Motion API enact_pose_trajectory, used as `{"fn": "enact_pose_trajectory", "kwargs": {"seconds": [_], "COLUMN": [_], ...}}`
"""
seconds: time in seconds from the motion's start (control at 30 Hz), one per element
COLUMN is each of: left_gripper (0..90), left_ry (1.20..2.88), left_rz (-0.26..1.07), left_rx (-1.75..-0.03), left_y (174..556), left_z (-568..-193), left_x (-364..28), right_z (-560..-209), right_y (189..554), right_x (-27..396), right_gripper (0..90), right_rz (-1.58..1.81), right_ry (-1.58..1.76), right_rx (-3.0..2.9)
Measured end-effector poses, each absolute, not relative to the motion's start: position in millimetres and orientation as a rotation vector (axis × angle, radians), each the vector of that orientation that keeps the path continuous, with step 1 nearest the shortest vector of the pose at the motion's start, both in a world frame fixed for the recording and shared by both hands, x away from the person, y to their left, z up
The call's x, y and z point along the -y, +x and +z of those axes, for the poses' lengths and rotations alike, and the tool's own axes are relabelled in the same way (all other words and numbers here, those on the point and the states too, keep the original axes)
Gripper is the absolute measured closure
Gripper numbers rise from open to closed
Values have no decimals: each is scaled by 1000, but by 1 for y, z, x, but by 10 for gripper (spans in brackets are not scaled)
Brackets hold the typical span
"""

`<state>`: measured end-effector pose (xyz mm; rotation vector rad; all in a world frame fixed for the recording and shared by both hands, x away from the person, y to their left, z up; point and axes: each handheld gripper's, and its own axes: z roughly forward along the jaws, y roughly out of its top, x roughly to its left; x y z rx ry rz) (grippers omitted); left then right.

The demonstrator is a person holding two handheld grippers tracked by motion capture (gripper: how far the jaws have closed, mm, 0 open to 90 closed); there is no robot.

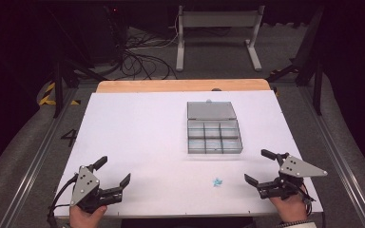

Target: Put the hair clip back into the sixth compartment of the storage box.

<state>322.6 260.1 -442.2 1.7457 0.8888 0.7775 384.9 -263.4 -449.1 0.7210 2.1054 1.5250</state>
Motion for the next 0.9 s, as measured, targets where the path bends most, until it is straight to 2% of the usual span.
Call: {"fn": "enact_pose_trajectory", "kwargs": {"seconds": [0.43,0.67,0.9], "left_gripper": [122,123,126], "left_ry": [1733,1708,1723], "left_rz": [814,771,794], "left_rx": [-885,-891,-887], "left_y": [321,321,320], "left_z": [-443,-443,-443], "left_x": [-260,-261,-260], "right_z": [-446,-443,-436], "right_y": [384,385,388], "right_x": [263,262,256], "right_gripper": [18,45,59], "right_rz": [1511,1495,1475], "right_ry": [710,711,704], "right_rx": [-2122,-2151,-2190]}}
